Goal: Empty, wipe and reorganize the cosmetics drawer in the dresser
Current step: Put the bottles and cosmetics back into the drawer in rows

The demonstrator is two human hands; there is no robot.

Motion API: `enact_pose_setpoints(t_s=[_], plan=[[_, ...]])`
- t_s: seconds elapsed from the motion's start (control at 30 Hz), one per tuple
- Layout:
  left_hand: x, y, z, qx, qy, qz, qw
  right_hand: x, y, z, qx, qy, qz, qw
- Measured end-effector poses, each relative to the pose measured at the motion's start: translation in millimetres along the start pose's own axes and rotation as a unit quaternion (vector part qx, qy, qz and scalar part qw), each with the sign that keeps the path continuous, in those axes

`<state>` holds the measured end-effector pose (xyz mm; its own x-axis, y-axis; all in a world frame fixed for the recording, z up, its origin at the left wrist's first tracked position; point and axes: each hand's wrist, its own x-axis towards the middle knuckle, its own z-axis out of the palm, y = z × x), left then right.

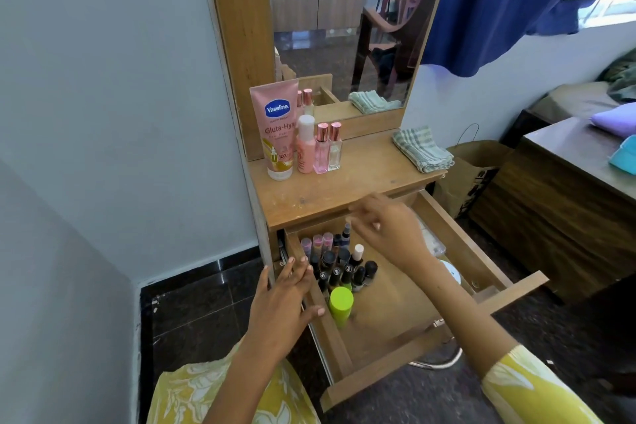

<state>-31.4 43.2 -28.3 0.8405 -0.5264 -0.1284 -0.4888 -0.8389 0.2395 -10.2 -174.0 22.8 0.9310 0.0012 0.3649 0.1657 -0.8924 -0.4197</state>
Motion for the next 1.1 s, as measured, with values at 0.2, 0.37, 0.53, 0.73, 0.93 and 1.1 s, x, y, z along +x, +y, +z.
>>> enact_pose_setpoints(t_s=[0.2,0.37,0.53,0.73,0.93,1.1], plan=[[4,0,-2,0.013,-0.021,-0.012,1.000,67,-15,18,-0.042,0.068,-0.036,0.996],[5,2,-5,0.025,-0.031,-0.018,0.999,100,-16,26,-0.044,0.139,0.001,0.989],[6,2,-7,0.021,-0.033,-0.024,0.999,110,-6,23,-0.001,0.155,-0.013,0.988],[5,2,-8,0.016,-0.035,-0.024,0.999,102,-2,15,0.057,0.142,-0.016,0.988],[3,3,-10,0.004,-0.027,-0.022,0.999,70,6,11,0.063,0.130,-0.051,0.988],[3,3,-10,0.008,-0.026,-0.023,0.999,63,6,-11,0.078,0.085,-0.058,0.992]])
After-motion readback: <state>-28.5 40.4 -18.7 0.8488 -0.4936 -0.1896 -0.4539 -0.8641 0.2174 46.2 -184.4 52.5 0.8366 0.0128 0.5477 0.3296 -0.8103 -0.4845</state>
